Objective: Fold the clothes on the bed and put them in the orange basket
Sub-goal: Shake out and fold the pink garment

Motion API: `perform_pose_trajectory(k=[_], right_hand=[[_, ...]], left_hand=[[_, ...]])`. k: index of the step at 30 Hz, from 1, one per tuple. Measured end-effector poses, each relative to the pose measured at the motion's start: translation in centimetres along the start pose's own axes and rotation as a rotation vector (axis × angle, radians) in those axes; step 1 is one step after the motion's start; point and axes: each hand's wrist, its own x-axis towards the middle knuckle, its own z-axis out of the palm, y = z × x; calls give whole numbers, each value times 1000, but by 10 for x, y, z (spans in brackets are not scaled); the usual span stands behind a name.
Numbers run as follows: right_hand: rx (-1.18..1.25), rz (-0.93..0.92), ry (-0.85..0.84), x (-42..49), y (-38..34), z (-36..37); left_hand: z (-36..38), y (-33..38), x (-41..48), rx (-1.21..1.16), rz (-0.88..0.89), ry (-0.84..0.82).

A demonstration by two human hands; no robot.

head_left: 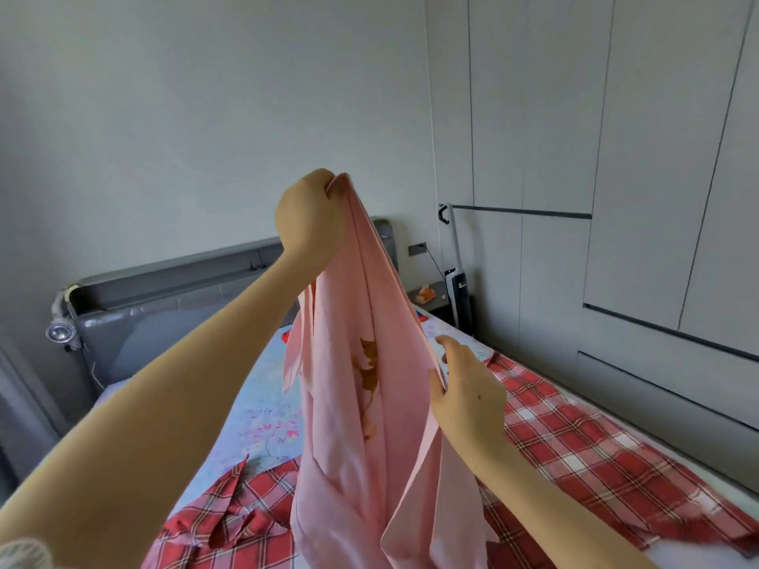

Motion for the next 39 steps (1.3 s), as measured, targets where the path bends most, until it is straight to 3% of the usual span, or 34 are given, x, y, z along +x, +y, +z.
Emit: perform_pose_trajectory(k=[4,10,14,16,19,21,22,24,27,31,33,36,39], right_hand=[[41,-88,-78,16,29,1],[155,122,-395,47,113,12],[219,174,-439,103,171,14],[310,251,-369,148,187,8],[486,340,-125,213,181,-23],[598,260,5,240,168,-38],[638,186,-20,245,163,-40],[633,15,-266,242,163,-32],[500,-158,-799,220,180,-14],[567,-50,-1349,188,209,6],[455,-67,-1567,178,229,24],[-37,-229,-1675,160,250,62],[-440,-407,-1543,129,263,117]], left_hand=[[-4,25,22,52,-15,132],[0,66,42,118,-75,302],[-3,67,30,337,-48,325],[-11,50,15,468,-110,289],[-24,13,-17,567,-199,192],[-26,-7,-43,628,-285,86],[-26,-19,-57,652,-346,28],[-28,-38,-87,626,-502,-101],[-25,-66,-130,282,-692,-284],[-8,-103,-167,287,-763,-693],[3,-125,-179,368,-773,-753],[25,-156,-197,515,-709,-862],[60,-190,-213,652,-581,-1101]])
